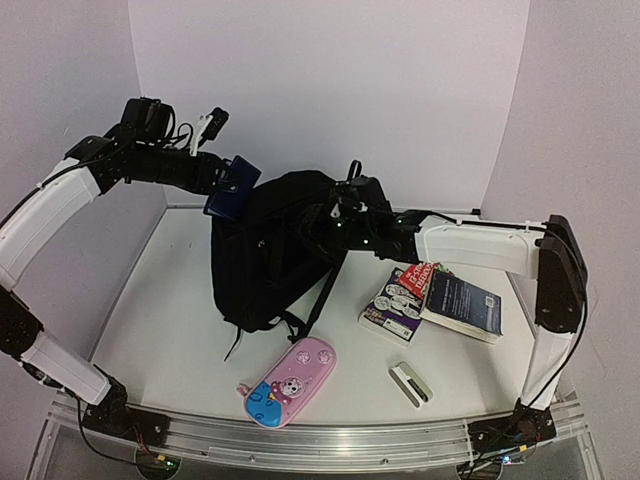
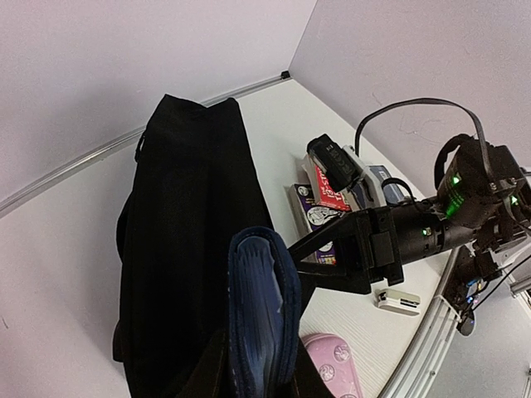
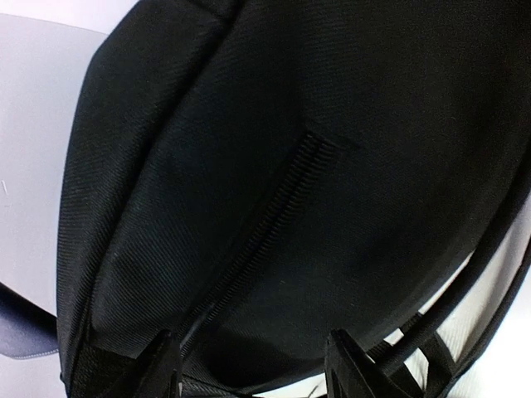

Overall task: Pack the student bag
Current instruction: Adjust the student bag at the center of the board.

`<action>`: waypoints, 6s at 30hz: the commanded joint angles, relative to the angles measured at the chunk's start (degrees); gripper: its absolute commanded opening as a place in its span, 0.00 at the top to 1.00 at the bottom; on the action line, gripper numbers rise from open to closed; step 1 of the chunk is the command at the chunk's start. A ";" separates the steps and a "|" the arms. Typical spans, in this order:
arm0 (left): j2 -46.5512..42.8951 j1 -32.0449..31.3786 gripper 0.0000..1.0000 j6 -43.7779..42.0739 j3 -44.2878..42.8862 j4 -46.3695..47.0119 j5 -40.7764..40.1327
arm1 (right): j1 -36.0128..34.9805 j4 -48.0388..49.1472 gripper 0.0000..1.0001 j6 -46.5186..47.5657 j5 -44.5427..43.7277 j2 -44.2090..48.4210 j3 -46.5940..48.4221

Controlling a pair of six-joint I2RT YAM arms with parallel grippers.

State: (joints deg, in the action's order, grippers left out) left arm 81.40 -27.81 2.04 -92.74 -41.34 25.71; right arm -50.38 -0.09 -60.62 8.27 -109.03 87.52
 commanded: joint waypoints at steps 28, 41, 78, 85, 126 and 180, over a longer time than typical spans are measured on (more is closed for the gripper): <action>0.41 -0.05 1.00 0.73 -6.93 -1.11 5.32 | -0.85 -1.73 0.56 -0.73 -3.27 -2.61 6.08; 1.21 -0.01 1.00 0.21 1.76 -0.63 2.83 | -0.82 2.70 0.48 -2.65 -0.79 -5.48 7.84; -2.22 -0.05 1.00 -0.28 5.96 0.57 5.09 | -0.76 -2.06 0.93 -3.21 -3.36 -14.16 8.97; -1.13 -0.05 1.00 1.26 -0.76 -1.85 5.77 | -0.83 -1.52 1.00 -0.98 -4.42 -7.06 4.07; 18.68 -12.11 1.00 1.41 -12.32 9.99 -1.96 | -1.64 12.11 1.00 1.12 -3.34 3.51 -10.42; 27.77 -18.81 1.00 2.86 -24.99 -40.65 -20.83 | -1.64 10.71 1.00 2.79 -16.04 5.75 -12.21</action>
State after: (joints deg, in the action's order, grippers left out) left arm 111.77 -46.72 3.18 -119.37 -66.28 4.28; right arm -54.31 9.98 -58.78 0.97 -105.71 74.83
